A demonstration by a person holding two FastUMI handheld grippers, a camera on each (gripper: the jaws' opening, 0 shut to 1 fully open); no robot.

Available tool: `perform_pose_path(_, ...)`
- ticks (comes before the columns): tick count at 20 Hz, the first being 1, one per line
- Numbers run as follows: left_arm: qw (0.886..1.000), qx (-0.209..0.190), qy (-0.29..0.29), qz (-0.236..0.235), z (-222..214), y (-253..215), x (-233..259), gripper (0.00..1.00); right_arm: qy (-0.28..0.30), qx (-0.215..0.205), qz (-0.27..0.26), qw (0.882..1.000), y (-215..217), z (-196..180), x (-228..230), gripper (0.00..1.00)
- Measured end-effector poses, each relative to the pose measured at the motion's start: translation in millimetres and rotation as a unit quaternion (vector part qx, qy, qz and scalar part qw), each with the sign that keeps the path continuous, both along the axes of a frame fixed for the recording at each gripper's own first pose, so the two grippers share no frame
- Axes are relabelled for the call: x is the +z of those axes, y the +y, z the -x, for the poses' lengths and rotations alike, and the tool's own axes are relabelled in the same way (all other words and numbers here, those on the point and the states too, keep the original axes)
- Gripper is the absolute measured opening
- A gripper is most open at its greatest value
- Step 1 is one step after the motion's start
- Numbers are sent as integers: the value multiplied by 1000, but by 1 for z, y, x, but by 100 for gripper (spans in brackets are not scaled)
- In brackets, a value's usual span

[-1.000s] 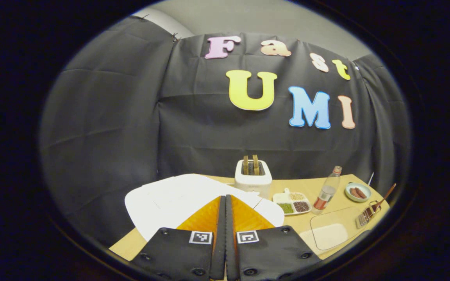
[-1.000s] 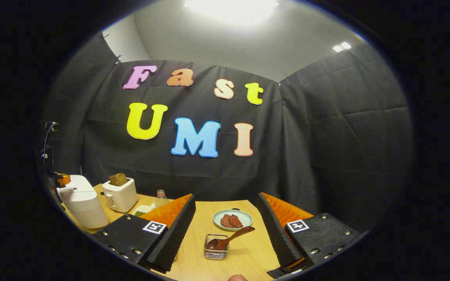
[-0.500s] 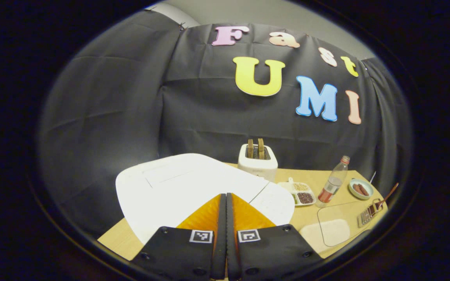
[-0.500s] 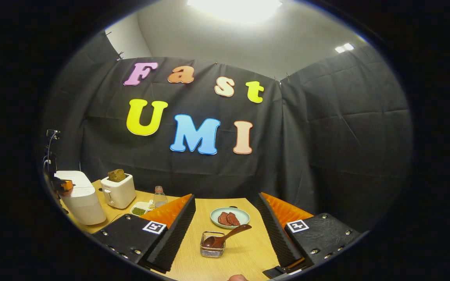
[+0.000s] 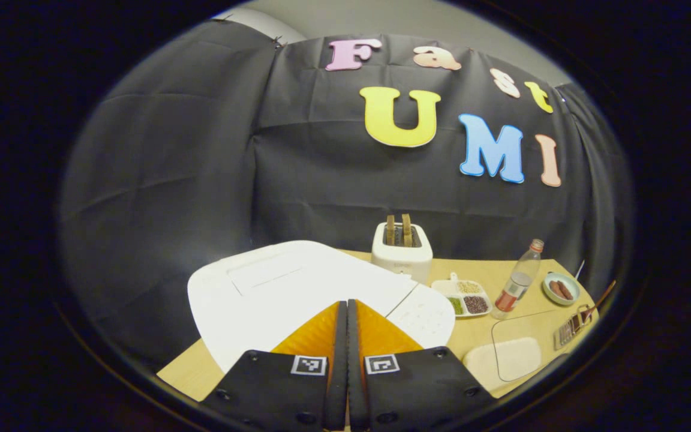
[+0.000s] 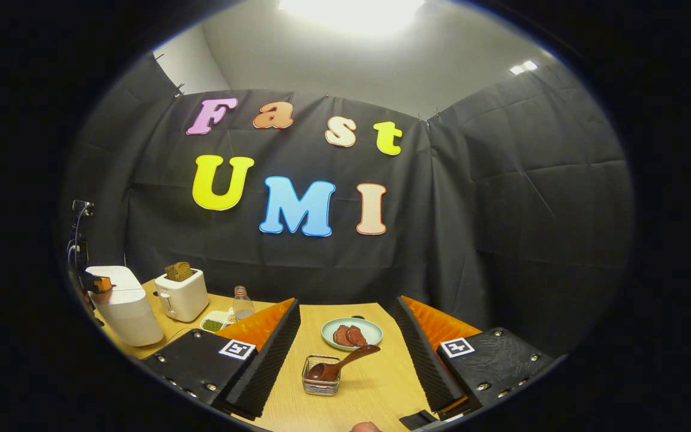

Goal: Close the left gripper, press the button to open the rice cooker; take a wooden spoon from the chopstick holder with the right hand, scoop a spoonful of rice and pour it into the rice cooker, then put the wooden spoon back into the chopstick holder.

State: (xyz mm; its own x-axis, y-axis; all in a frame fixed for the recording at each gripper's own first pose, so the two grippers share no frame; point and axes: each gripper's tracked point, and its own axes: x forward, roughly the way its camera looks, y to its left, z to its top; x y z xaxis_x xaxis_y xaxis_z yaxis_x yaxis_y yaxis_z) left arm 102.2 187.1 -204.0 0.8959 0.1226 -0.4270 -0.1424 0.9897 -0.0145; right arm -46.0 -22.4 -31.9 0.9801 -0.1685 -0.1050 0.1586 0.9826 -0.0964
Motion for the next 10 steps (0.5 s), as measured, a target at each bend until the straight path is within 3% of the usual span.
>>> perform_pose_path(3, 1000, 5, 4, 14, -4, -1, 3, 10, -5, 1, 6, 1000, -6, 2, 2, 96)
perform_pose_path(5, 1000, 4, -5, -1, -3, 0, 9, 10, -3, 2, 6, 1000, -8, 2, 0, 96)
perform_pose_path(10, 990, 13, -115, -79, 1, -1, 110, 11, -4, 8, -7, 1000, -12, -2, -7, 96)
